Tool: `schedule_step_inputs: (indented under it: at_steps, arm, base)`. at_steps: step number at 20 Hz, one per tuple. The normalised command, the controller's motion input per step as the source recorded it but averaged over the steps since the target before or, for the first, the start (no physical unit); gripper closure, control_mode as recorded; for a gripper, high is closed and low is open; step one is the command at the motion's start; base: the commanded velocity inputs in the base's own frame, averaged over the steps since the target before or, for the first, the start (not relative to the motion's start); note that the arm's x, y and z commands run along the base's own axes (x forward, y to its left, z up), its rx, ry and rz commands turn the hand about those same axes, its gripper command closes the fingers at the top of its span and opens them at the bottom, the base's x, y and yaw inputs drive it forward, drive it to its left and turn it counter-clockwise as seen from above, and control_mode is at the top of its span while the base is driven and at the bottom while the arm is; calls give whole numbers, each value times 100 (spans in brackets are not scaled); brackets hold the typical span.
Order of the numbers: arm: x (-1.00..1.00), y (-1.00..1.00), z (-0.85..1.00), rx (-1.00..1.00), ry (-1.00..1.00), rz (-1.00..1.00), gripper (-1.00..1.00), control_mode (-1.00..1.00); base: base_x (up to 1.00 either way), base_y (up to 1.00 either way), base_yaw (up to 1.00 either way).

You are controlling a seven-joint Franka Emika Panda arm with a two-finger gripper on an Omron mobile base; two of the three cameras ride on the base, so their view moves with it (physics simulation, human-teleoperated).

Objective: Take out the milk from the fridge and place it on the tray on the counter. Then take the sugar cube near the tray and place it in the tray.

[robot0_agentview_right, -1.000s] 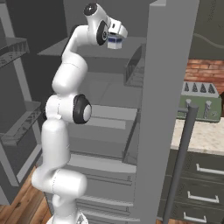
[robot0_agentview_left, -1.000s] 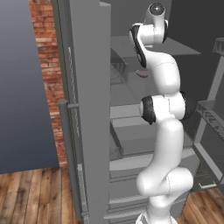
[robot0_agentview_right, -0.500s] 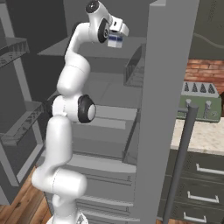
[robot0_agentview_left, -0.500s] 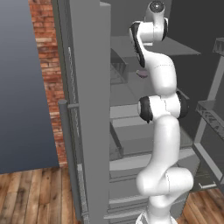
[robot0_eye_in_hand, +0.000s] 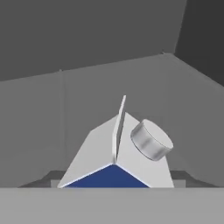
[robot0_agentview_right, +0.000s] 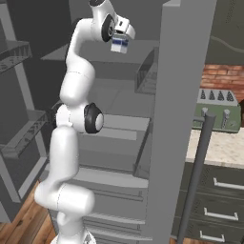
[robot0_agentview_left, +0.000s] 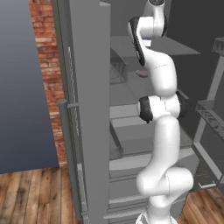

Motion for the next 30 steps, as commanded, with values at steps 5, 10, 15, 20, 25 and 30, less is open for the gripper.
schedule_step_inputs:
  at_steps: [5,10,15,20,25,30]
  arm:
    - [-100,65,-67,0,-16,12,100,-100]
    - [-93,66,-95,0,-47,10,100,-100]
    - [-29,25,-39,5,-87,7,100,-100]
    - [-65,3,-32,3,-89,8,100,-100]
    - [-100,1,51,3,-38,6,100,-100]
    - [-100,13,29,1,-3,9,100,-100]
  base:
    - [0,0,0]
    - [0,0,0]
    - [0,0,0]
    - [0,0,0]
    - [0,0,0]
    - [0,0,0]
